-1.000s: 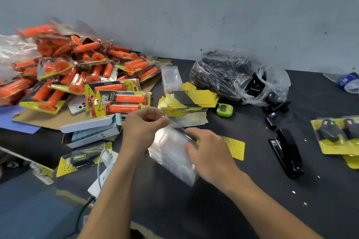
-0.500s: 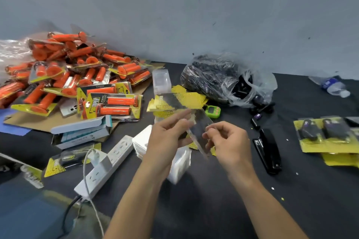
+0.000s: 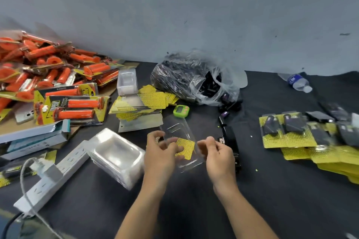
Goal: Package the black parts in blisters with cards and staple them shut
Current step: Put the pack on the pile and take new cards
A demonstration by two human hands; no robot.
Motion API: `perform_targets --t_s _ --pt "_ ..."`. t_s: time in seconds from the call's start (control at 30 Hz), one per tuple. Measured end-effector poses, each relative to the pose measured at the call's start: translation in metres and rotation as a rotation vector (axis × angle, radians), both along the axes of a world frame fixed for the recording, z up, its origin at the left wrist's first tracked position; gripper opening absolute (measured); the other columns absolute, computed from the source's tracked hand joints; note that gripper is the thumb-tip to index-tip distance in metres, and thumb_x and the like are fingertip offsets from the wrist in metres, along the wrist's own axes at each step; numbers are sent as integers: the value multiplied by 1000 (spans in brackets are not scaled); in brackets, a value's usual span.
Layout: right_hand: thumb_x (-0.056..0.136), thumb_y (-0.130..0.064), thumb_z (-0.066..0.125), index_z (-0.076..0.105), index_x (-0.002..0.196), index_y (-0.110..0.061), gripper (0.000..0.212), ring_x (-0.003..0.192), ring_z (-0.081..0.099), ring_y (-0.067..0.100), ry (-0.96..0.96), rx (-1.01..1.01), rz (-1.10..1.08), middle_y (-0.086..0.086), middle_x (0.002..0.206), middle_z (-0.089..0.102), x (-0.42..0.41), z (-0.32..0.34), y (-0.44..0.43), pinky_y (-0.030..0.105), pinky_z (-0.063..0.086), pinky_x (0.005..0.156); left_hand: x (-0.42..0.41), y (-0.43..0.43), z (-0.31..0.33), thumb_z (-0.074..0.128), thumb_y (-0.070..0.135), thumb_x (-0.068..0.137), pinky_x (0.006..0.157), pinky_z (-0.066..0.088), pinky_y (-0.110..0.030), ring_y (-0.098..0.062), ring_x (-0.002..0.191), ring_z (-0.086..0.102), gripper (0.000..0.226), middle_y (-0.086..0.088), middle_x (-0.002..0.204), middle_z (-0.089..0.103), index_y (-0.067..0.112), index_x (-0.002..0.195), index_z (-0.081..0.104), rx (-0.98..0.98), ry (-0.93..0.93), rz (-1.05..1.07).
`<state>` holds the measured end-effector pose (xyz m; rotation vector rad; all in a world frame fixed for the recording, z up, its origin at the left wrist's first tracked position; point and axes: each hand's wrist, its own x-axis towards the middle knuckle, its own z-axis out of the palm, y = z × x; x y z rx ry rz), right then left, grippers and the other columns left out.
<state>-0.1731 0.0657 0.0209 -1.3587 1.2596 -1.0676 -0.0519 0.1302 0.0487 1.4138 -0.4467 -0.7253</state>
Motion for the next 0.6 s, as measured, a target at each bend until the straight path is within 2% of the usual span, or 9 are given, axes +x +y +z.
perform_targets --t_s 0.07,0.1,0.13,0.17,0.23,0.33,0.43,0.53,0.6 --pt "102 -36 54 80 84 -26 33 91 72 22 101 3 18 -7 84 77 7 -12 -13 28 54 82 9 1 -8 64 -1 90 64 59 -32 -18 75 76 32 4 92 78 30 97 65 80 -223 60" --pt "99 -31 58 79 95 -27 22 102 69 22 241 -66 85 -9 96 77 11 -16 -17 22 50 83 13 2 -12 66 2 90 65 56 -23 -12 77 76 30 12 89 78 32 92 70 108 -314 71" --pt "95 -28 63 75 113 -29 22 115 64 20 414 -150 199 -8 114 74 17 -18 -19 22 45 90 15 1 -15 68 5 89 64 52 -14 -5 78 74 29 19 86 76 33 89 73 116 -361 84" --pt "90 -30 67 67 129 -29 39 127 55 19 586 -242 325 -7 130 66 23 -20 -20 27 41 100 17 0 -18 70 6 88 63 49 -8 1 79 73 29 24 83 75 34 88 75 111 -377 94" --pt "87 -43 66 54 140 -32 55 135 43 17 797 -379 474 -9 139 55 31 -22 -24 38 32 108 18 -6 -25 73 7 86 65 48 -6 6 79 71 27 26 81 74 34 87 76 102 -386 110" --pt "91 -55 59 63 127 -33 42 126 47 22 890 -441 459 -5 123 63 29 -24 -34 36 29 107 15 -19 -35 76 11 85 61 51 -13 -1 72 72 21 17 77 76 31 80 76 113 -332 129" --pt "94 -37 68 74 103 -17 23 116 57 30 955 -588 237 7 106 70 9 -29 -46 36 21 117 11 -34 -41 74 15 88 46 53 -23 -16 68 75 21 5 75 77 35 82 76 96 -211 128" --pt "83 -19 84 74 75 -12 15 89 69 32 989 -743 81 9 77 72 -5 -32 -52 41 25 112 10 -56 -41 71 29 87 55 54 -26 -10 60 72 17 11 73 76 45 84 77 111 -238 132" --pt "78 -12 87 72 68 -12 18 83 70 32 1017 -798 1 10 70 70 -15 -30 -62 44 30 107 11 -73 -39 72 40 82 65 54 -27 1 60 68 9 20 70 74 48 81 77 151 -299 146"
